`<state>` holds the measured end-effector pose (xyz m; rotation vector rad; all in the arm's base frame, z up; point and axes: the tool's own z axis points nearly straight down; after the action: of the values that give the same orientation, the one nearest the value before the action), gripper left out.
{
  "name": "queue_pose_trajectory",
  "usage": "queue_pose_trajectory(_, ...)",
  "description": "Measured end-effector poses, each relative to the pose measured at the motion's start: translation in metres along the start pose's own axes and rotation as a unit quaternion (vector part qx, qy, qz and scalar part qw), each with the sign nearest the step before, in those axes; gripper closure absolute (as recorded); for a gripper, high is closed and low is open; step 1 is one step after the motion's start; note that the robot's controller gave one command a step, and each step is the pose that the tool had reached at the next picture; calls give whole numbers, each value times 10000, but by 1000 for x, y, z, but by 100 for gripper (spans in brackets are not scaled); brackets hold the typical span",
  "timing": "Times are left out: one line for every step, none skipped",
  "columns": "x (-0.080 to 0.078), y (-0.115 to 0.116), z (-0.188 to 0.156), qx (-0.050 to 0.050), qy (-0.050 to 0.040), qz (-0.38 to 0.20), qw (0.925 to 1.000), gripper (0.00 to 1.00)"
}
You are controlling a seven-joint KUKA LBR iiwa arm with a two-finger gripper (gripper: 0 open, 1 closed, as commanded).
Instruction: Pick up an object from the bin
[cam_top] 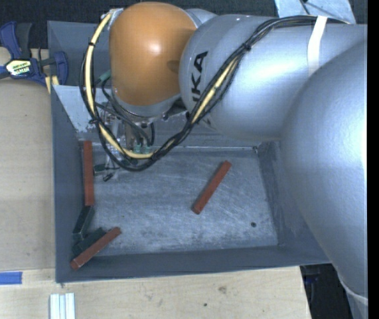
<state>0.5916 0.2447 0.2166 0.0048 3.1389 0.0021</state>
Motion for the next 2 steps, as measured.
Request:
queue_pose_trajectory(2, -47, 138, 9, 32, -2333, 9724, 0)
queue_pose_trajectory(32, -44, 116, 3, 10, -1274, 9919, 0)
